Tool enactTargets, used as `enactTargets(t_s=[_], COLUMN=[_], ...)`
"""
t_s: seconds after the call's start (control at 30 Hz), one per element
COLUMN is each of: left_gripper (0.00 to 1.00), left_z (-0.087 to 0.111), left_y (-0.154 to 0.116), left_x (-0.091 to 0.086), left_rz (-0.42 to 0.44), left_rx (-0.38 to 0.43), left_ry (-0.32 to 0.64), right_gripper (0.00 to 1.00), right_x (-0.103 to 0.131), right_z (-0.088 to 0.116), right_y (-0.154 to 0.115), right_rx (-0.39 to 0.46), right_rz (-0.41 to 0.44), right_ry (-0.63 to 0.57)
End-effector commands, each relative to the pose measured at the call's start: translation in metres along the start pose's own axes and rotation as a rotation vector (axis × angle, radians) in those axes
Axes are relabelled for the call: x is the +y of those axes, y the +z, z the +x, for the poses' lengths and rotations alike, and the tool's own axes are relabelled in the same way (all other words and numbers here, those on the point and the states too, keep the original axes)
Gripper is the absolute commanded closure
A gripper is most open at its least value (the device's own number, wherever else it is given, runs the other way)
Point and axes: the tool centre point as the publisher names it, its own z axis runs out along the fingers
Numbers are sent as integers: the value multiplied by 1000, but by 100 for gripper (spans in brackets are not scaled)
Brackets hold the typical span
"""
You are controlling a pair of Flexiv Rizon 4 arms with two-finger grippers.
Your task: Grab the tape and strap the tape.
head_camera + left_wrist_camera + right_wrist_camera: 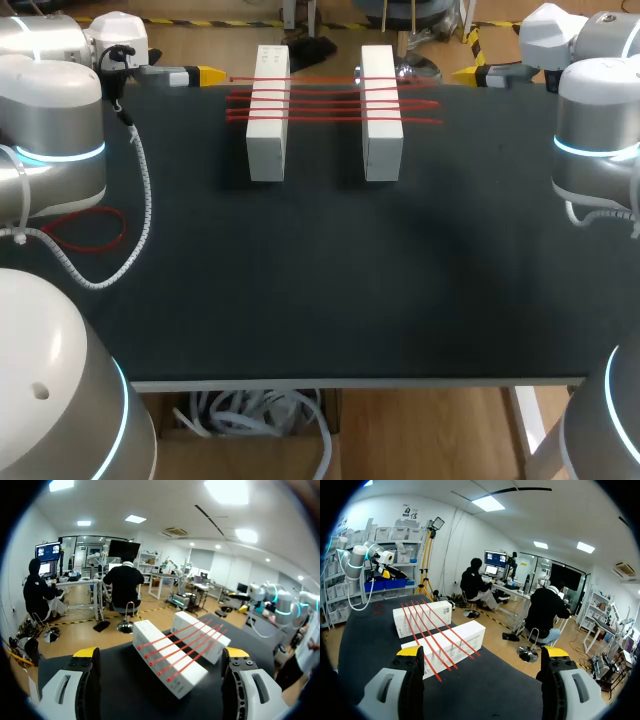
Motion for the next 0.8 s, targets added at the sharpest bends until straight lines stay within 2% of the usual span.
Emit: enactTargets(t_s=[0.03,0.7,0.8], left_gripper=[0,0,0], left_z=[0,0,1], left_y=[0,0,0], left_x=[1,1,1], left_rz=[4,4,33], left_rx=[-1,-1,57], left_ry=[1,1,38], right_gripper=[0,0,0], right_x=[0,0,0], right_z=[0,0,0], right_y=[-1,-1,-1], right_rx=[2,2,2], right_rz=[2,2,2], right_ry=[0,0,0])
